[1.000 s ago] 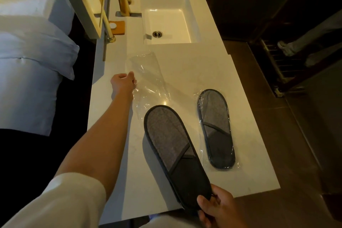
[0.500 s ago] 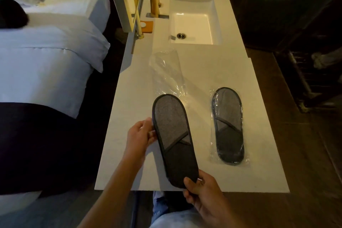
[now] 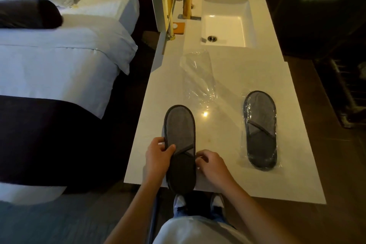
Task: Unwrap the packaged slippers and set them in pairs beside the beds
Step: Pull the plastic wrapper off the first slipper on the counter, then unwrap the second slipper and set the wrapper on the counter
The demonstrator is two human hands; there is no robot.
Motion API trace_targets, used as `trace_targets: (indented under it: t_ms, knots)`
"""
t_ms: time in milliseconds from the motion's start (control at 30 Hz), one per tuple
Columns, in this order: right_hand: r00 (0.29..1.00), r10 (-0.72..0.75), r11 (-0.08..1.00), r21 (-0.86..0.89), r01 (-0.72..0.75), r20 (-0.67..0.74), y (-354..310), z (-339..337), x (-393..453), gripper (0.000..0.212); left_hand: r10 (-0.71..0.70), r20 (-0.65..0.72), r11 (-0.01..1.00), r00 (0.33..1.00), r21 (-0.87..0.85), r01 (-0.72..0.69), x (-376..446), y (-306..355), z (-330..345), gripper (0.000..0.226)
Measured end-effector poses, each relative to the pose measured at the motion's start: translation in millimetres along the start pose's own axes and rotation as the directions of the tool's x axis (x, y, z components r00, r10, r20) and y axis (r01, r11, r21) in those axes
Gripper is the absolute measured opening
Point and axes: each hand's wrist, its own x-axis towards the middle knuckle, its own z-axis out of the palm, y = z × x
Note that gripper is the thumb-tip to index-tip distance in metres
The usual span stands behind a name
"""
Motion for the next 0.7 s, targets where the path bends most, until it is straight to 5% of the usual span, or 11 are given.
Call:
trace_targets:
  t_ms: [167, 467, 600, 700]
  knots:
    - [0.999, -0.033, 0.999, -0.041, 0.035, 0.04, -3.7, 5.1, 2.1, 0.029, 0.077, -0.094, 0.973, 0.993, 0.222, -0.055, 1.7, -13.7, -3.0, 0.024]
    - [0.999, -0.018, 0.995, 0.099, 0.021, -0.028, 11.2, -19.0, -12.3, 0.033, 0.149, -0.17, 0.98, 0.974, 0.155, -0.123, -17.1, 12.2, 4.3, 0.027]
    - [0.972, 0.042, 0.952, 0.303, 0.032, -0.233, 34.2, -72.6, -27.7, 0.021, 0.246, -0.065, 0.967, 0.967, 0.09, -0.24, -35.9, 51.2, 37.2, 0.01]
    - [0.924, 0.124, 0.924, 0.381, 0.025, -0.363, 61.6, -121.0, -39.2, 0.021, 0.242, 0.127, 0.968, 0.962, 0.038, -0.248, -41.5, 77.8, 75.4, 0.026]
